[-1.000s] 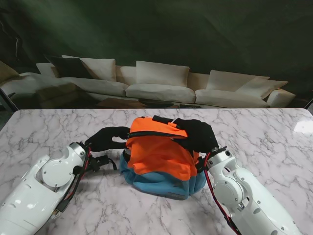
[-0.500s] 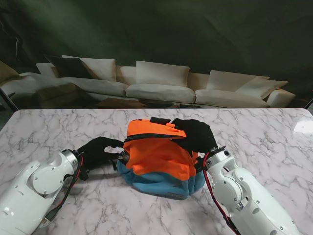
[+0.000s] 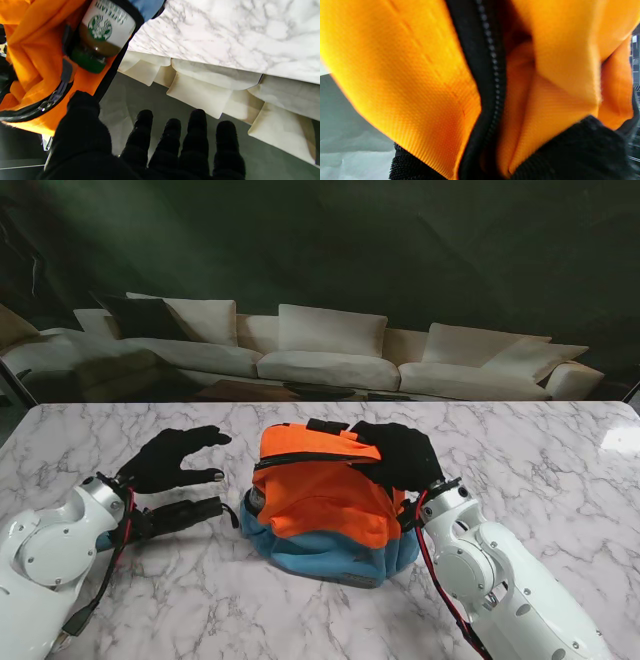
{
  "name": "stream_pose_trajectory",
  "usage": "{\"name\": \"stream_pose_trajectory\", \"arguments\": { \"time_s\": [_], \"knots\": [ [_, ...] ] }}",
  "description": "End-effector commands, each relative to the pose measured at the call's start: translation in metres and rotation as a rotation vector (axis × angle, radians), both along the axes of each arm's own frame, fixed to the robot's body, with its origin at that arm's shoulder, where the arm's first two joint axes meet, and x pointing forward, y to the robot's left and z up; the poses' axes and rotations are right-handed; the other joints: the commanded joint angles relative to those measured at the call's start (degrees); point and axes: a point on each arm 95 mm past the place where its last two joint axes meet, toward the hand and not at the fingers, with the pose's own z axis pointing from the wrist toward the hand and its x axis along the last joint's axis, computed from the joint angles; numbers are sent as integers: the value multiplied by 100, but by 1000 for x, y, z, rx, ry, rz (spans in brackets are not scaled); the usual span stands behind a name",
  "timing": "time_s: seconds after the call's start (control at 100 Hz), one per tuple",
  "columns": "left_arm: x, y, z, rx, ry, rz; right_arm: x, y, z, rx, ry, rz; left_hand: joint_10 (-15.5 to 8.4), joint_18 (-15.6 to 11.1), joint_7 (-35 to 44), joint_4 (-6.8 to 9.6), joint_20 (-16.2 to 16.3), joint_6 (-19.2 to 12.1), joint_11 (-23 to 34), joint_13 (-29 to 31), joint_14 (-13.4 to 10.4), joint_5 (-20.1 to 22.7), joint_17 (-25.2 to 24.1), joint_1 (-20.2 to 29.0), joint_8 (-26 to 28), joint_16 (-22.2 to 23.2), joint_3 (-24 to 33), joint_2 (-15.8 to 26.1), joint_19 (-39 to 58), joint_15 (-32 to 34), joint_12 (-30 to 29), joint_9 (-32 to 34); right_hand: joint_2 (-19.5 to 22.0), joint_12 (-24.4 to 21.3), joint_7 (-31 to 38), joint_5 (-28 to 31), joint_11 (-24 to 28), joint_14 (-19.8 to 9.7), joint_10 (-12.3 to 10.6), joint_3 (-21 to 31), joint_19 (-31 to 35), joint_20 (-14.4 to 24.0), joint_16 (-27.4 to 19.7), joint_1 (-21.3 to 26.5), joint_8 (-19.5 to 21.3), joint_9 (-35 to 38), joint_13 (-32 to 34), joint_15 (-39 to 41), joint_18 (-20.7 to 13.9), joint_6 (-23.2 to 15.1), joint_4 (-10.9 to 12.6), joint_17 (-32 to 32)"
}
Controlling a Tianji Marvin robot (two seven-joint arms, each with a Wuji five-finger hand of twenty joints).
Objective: Put the umbrella and water cup into the side pockets of the backpack
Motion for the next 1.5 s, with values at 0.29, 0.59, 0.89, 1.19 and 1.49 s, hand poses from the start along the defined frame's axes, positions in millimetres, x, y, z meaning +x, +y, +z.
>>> {"name": "stream_pose_trajectory", "arguments": {
  "time_s": [0.29,0.59,0.89,1.19,1.49],
  "knots": [
    [10,-51,83,-27,-135,-194,11,-3,-9,2,29,-34,329,-16,-535,24,-243,167,-427,-425,48,-740,-115,-1033,-176,-292,-101,294,-503,-370,-385,-916,488,-80,395,265,-18,-67,-22,584,-70,30,37,179,-266,-59,5,-92,-28,-679,368,-139],
    [21,-101,94,58,-120,-289,13,1,-9,-12,27,-25,624,-313,-1007,12,-315,388,-590,-768,183,-2044,-48,-1409,-1134,-610,-108,-338,-927,-497,-966,-1975,496,-72,372,267,-3,-87,-22,517,-107,34,52,122,-380,-50,15,-82,8,-612,395,-182],
    [37,-140,92,134,-62,-349,11,1,-6,-18,7,-17,696,-398,-963,-20,-313,775,-594,-705,172,-2044,76,-1144,-1106,-649,-51,-936,-869,-427,-1068,-2004,538,-84,411,278,-8,-128,-59,486,-115,50,59,347,-441,-25,44,-86,9,-634,346,-181],
    [60,-140,73,257,-17,-299,-2,7,-5,-20,-7,26,746,-714,-959,64,-309,1007,-474,-228,-145,-2038,308,-527,-974,-316,67,-1204,-297,-88,-720,-1774,569,-105,437,282,-29,-162,-90,520,-118,60,63,610,-466,-20,58,-96,9,-655,300,-180],
    [67,-138,62,238,17,-263,-16,14,-10,-3,34,88,87,-1262,-80,355,-507,592,486,1394,-672,-1024,1394,1699,148,248,772,-424,1187,624,390,146,689,-218,-207,-358,-734,13,132,-92,-1103,-31,-81,-1037,-436,-1294,-1350,-1318,260,-227,509,-1400]
  ]
}}
